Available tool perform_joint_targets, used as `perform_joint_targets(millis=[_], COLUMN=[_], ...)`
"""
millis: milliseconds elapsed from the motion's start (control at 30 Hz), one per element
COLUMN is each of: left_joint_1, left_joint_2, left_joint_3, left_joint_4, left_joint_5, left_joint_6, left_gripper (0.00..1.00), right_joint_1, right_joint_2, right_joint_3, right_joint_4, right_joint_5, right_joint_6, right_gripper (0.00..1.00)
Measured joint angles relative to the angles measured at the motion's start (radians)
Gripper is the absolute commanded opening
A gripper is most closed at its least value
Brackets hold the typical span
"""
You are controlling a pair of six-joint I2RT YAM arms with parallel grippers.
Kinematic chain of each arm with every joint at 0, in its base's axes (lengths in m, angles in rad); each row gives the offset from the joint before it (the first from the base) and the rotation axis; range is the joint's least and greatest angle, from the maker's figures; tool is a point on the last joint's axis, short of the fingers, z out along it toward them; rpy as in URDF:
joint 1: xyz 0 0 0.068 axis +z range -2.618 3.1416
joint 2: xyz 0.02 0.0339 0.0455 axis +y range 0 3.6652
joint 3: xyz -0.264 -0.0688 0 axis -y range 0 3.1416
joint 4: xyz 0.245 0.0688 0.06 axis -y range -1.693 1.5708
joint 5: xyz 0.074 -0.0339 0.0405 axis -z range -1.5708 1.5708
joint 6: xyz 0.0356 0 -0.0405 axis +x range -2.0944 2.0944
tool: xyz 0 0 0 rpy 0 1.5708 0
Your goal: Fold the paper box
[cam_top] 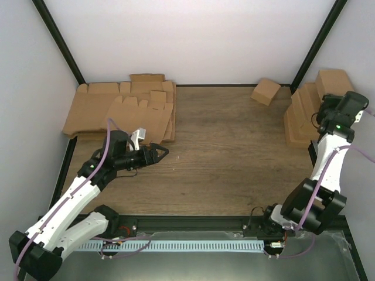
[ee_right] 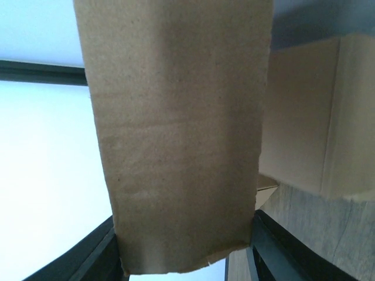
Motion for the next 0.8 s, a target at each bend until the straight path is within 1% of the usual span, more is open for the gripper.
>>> perform_joint_targets(millis=[167, 300, 467, 600, 667, 767, 800], left_joint_1=[0.0, 0.0, 0.0, 0.0, 0.0, 0.0, 0.0], left_joint_2=[0.02, 0.043, 0.061, 0.073, 0.084, 0.1, 0.104], left_joint_3=[0.01, 0.02, 0.024, 0.024, 0.024, 0.024, 0.024], left_joint_4=[-0.014, -0.019, -0.018, -0.014, -0.011, -0.011, -0.011], left_joint_5=[0.002, 0.004, 0.005, 0.012, 0.017, 0.022, 0.023], left_joint_6=[0.006, 0.009, 0.01, 0.009, 0.009, 0.008, 0.008], left_gripper=[0.9, 0.9, 0.9, 0.9, 0.9, 0.9, 0.9], right_joint_1=[-0.076, -0.1, -0.107, -0.108, -0.108, -0.108, -0.108], right_joint_2=[0.048, 0.068, 0.088, 0.107, 0.117, 0.13, 0.132], right_joint_3=[0.008, -0.009, -0.046, -0.046, -0.046, -0.046, -0.046], right_joint_4=[0.008, 0.061, 0.136, 0.166, 0.166, 0.16, 0.158], right_joint_5=[-0.108, -0.181, -0.222, -0.232, -0.236, -0.24, -0.241], right_joint_6=[-0.025, -0.038, -0.038, -0.038, -0.038, -0.038, -0.037], right_gripper=[0.5, 0.5, 0.51, 0.55, 0.61, 0.64, 0.67])
